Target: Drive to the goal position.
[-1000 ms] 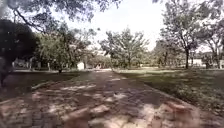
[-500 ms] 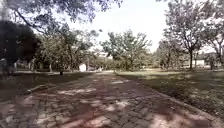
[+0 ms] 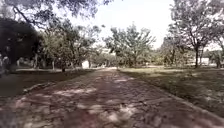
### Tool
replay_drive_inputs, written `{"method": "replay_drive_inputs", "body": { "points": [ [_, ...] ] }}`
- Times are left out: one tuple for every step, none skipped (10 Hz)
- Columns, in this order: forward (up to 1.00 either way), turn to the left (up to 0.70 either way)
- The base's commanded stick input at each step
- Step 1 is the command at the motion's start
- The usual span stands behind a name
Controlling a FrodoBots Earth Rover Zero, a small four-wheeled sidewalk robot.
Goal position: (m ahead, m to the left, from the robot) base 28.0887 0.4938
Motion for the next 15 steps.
{"method": "replay_drive_inputs", "body": {
  "points": [
    [0.70, 0.00],
    [0.70, 0.00],
    [0.70, 0.00],
    [0.70, 0.00],
    [0.70, 0.19],
    [0.70, 0.28],
    [0.70, 0.35],
    [0.70, 0.35],
    [0.70, 0.00],
    [0.70, 0.00],
    [0.70, 0.00],
    [0.70, 0.00],
    [0.70, 0.00],
    [0.70, 0.00],
    [0.70, 0.02]
  ]
}}
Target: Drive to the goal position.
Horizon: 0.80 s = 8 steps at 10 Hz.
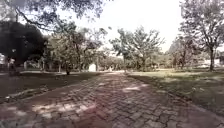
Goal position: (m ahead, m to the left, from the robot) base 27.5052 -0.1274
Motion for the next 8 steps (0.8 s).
{"method": "replay_drive_inputs", "body": {
  "points": [
    [0.70, 0.06],
    [0.70, 0.16],
    [0.70, 0.31],
    [0.70, 0.22],
    [0.70, 0.03],
    [0.70, 0.00],
    [0.70, 0.00],
    [0.70, 0.00]
  ]
}}
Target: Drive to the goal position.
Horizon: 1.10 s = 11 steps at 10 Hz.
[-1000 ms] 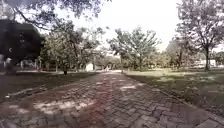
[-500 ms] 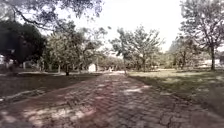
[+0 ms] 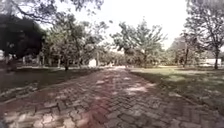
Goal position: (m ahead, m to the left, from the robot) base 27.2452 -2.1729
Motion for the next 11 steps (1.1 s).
{"method": "replay_drive_inputs", "body": {
  "points": [
    [0.70, 0.00],
    [0.70, 0.00],
    [0.70, 0.00],
    [0.70, 0.00],
    [0.70, 0.00],
    [0.70, 0.00],
    [0.70, 0.00],
    [0.70, 0.00],
    [0.70, 0.00],
    [0.70, 0.00],
    [0.70, 0.00]
  ]
}}
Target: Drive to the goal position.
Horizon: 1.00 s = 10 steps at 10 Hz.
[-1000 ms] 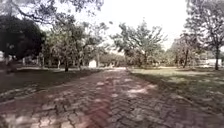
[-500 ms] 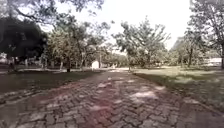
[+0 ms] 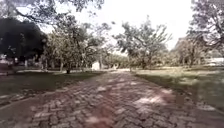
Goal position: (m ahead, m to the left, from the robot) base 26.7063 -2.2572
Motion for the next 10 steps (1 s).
{"method": "replay_drive_inputs", "body": {
  "points": [
    [0.70, 0.00],
    [0.70, 0.00],
    [0.70, 0.00],
    [0.70, 0.00],
    [0.70, 0.00],
    [0.70, 0.00],
    [0.70, 0.00],
    [0.70, 0.00],
    [0.70, 0.00],
    [0.70, 0.00]
  ]
}}
